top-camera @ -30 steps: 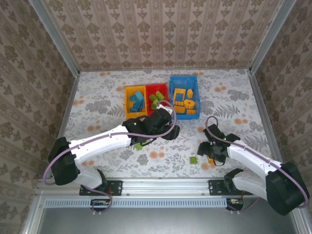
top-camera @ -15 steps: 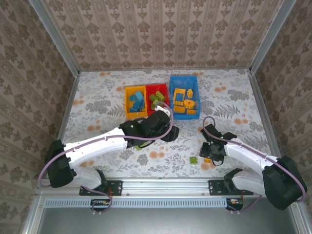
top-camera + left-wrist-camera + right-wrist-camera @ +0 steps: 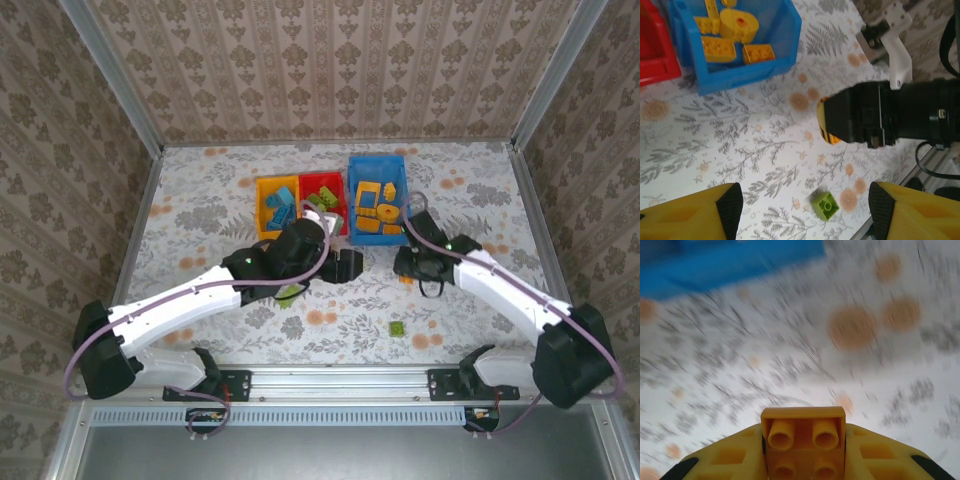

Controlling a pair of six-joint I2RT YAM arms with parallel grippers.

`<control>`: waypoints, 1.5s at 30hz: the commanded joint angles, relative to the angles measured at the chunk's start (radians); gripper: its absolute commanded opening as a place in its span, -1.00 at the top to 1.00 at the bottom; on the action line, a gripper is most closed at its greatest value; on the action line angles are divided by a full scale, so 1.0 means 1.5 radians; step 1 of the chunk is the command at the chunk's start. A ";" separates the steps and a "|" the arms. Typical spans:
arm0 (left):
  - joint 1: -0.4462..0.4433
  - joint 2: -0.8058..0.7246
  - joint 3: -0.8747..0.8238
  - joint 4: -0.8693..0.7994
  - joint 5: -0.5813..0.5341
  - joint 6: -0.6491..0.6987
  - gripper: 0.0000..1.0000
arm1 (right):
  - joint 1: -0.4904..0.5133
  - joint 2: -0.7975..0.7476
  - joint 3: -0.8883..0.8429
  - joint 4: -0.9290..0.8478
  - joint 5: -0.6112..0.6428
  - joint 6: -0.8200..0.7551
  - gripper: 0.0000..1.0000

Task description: Sort the legos into containers by color

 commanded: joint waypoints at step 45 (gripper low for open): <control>0.164 0.224 0.016 -0.396 -0.020 0.291 -0.59 | 0.193 -0.203 -0.171 0.329 -0.209 -0.047 -0.50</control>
